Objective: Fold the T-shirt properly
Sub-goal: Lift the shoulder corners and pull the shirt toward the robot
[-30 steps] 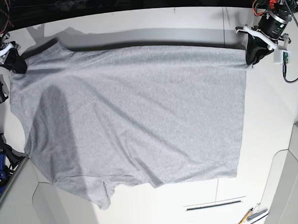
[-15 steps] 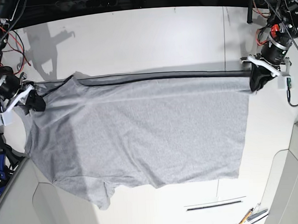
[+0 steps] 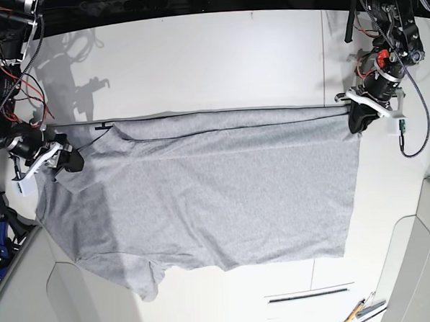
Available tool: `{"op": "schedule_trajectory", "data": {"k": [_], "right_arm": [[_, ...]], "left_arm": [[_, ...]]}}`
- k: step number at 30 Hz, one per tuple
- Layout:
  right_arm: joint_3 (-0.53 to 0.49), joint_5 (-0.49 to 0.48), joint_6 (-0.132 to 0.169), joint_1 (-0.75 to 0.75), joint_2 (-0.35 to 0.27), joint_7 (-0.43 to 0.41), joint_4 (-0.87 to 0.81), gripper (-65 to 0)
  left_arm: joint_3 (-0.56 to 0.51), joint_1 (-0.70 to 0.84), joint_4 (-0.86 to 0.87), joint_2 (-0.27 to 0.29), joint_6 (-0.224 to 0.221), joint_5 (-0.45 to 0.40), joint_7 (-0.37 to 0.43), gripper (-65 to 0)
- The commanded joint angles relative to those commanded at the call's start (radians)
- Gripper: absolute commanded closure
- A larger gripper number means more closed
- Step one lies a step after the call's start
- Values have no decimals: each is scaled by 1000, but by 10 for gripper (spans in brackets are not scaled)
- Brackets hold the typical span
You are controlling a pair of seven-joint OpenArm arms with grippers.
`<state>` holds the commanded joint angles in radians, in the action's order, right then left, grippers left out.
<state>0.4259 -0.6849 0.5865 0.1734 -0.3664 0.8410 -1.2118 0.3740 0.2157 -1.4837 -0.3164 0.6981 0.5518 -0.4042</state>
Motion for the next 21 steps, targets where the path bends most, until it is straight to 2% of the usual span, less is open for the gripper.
{"op": "schedule_trajectory", "data": {"k": [1,4,5,6,8,11,15,18,21], "right_arm": [[4,-4,-3,0,-2,11,-3,-306],[50,-53,-6,-3,-2,95,-22,-305],[79,-76,-6,-5,-2,130,-28,-305],[113,-95,-6,-5,-2,161,-31,-305],[198,-109,-6,-6,-2,208,-31,-305],[290,-155,-6,-45,-22,211,-32,-305],[308,-154,-3,-132,-42,197,-32,-305],[308,-178,-3,-202,-43,180,-32,-305],[308,-186,-7,-251,-38,142,-32,-305]], "left_arm": [[0,0,0,0,0,0,5,-12],[0,4,0,0,0,-3,-14,-272],[0,4,0,0,0,-3,-31,-328],[0,4,0,0,0,0,-49,-356],[2,4,-1,0,0,33,-88,-361],[25,6,-2,0,0,104,-144,-361],[104,6,-2,0,0,203,-173,-361],[146,6,-2,0,0,282,-269,-366],[146,7,-2,2,0,304,-365,-464]]}}
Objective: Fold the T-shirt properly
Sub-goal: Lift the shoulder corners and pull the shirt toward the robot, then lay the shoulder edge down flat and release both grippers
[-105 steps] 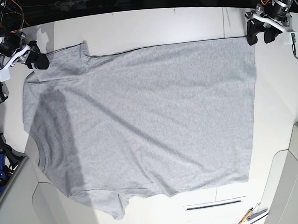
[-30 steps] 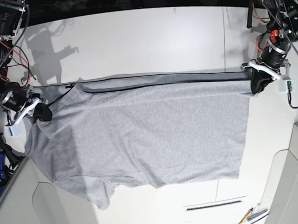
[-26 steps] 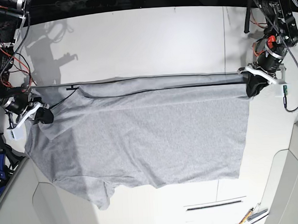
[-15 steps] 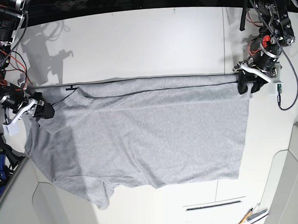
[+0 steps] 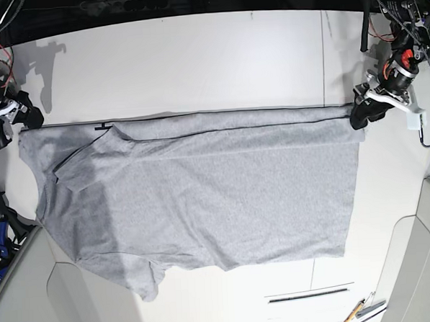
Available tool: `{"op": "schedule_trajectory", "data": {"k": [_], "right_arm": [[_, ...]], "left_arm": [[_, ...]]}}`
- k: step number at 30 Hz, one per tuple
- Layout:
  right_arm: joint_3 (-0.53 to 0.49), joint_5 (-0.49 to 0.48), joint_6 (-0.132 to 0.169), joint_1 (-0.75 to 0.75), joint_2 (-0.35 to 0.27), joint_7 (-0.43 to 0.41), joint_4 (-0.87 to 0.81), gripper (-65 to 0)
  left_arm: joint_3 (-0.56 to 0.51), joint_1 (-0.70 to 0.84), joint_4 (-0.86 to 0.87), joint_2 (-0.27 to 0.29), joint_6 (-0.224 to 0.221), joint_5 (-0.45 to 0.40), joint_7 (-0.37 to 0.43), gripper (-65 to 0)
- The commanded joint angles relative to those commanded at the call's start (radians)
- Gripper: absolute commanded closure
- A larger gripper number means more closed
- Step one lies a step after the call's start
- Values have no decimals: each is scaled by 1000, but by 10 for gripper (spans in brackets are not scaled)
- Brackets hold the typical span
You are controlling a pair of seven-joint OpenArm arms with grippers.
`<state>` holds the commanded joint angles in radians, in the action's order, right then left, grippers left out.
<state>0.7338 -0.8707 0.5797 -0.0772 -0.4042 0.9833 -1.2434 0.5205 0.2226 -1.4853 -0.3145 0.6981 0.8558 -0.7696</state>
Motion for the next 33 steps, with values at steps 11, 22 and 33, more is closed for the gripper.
{"op": "schedule_trajectory", "data": {"k": [11,22,33], "right_arm": [[-2,142,-34,2,-3,-115,4,-306],[-3,176,-33,60,-31,-166,103,-370],[-64,145,-26,202,-47,-175,249,-388]], "left_arm": [[34,33,2,2,0,-16,2,-473],[41,33,70,2,0,-29,9,-473],[21,32,126,6,0,-37,10,-473]]}}
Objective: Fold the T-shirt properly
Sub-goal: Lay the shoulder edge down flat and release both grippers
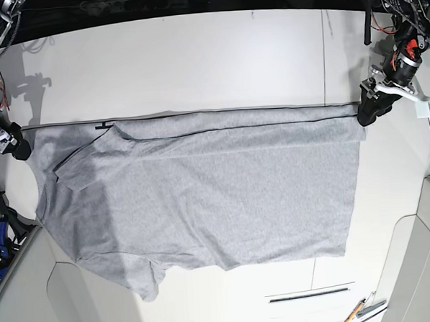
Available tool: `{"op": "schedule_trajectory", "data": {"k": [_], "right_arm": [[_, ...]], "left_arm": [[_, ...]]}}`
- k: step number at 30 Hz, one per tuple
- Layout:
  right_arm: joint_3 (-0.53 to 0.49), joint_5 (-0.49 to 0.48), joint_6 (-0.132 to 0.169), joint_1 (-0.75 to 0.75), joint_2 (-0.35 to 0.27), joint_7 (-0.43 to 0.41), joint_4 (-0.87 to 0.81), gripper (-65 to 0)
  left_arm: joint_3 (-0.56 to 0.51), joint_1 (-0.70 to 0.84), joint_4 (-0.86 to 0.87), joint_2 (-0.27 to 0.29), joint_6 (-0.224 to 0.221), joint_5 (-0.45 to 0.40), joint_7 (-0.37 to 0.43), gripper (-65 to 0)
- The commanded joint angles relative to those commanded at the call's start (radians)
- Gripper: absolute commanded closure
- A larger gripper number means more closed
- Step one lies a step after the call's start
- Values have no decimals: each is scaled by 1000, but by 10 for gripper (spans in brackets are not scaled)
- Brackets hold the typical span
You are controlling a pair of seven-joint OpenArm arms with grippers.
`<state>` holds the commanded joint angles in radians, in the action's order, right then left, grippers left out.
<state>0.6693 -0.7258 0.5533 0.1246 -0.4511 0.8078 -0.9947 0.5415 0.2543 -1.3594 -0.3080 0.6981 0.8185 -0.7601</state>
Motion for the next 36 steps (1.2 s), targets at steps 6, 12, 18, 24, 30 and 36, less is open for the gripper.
{"op": "schedule_trajectory", "data": {"k": [6,12,18,24,30,36], "right_arm": [[-131,0,0,2,12,-23,0,-388],[-131,0,1,2,30,-23,-2,-384],[-131,-19,23,2,33,-15,-3,-21],[-130,-100,23,2,33,63,-6,0],[-94,-152,37,-60,31,159,-64,0],[-86,-199,45,-208,30,177,-233,0]], "left_arm": [[-109,1,0,1,0,-8,-1,-473],[-138,0,0,0,0,-47,-3,-462],[-137,0,0,0,0,-61,-3,-84],[-137,0,-12,-8,0,-59,-42,0],[-82,33,-125,-11,0,47,-253,0],[-43,176,-274,-38,0,58,-261,0]]}}
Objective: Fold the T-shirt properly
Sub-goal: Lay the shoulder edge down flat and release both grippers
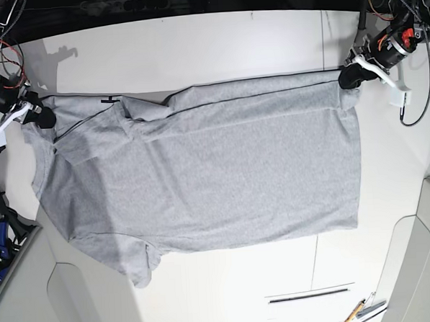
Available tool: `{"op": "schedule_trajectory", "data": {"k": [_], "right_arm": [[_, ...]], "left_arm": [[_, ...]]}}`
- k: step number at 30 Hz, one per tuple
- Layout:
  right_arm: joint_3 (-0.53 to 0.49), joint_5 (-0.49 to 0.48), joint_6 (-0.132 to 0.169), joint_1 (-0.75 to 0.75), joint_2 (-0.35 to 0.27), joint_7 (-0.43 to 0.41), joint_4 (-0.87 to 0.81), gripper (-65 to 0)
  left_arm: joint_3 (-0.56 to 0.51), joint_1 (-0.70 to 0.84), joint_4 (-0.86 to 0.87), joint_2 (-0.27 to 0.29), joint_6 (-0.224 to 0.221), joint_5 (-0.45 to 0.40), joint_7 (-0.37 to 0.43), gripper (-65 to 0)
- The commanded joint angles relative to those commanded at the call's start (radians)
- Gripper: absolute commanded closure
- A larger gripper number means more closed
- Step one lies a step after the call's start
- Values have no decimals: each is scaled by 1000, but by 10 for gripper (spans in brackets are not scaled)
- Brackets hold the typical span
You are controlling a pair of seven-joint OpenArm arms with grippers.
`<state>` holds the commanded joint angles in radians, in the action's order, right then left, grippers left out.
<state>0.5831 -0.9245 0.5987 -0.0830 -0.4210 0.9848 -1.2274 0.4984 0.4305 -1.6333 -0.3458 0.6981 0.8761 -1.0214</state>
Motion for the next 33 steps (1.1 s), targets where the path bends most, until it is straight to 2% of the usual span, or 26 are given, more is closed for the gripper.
{"op": "schedule_trajectory", "data": {"k": [8,12,18,24,25,27,29,30,33], "right_arm": [[0,0,0,-164,0,11,-158,0],[5,0,0,-222,-12,11,-202,0],[53,0,0,-231,-17,61,-209,0],[71,0,-1,-231,-16,64,-209,0],[71,0,-1,-231,-17,64,-209,0],[71,1,-1,-231,-17,64,-209,-145],[77,1,-3,-231,-17,64,-209,-262],[89,1,-5,-230,-17,63,-209,-280],[176,-10,-4,-227,-17,63,-209,-279]], "left_arm": [[7,158,-125,-56,0,-1,0,0],[49,187,-146,-56,0,-3,-8,0],[80,191,-161,-56,0,30,-42,0],[80,190,-161,-56,0,74,-54,0],[80,190,-161,-56,0,74,-59,-28],[80,190,-161,-56,0,74,-72,-174],[80,190,-161,-56,0,75,-79,-277],[80,190,-161,-56,0,76,-78,-291],[105,190,-161,-56,0,109,-79,-291]]}}
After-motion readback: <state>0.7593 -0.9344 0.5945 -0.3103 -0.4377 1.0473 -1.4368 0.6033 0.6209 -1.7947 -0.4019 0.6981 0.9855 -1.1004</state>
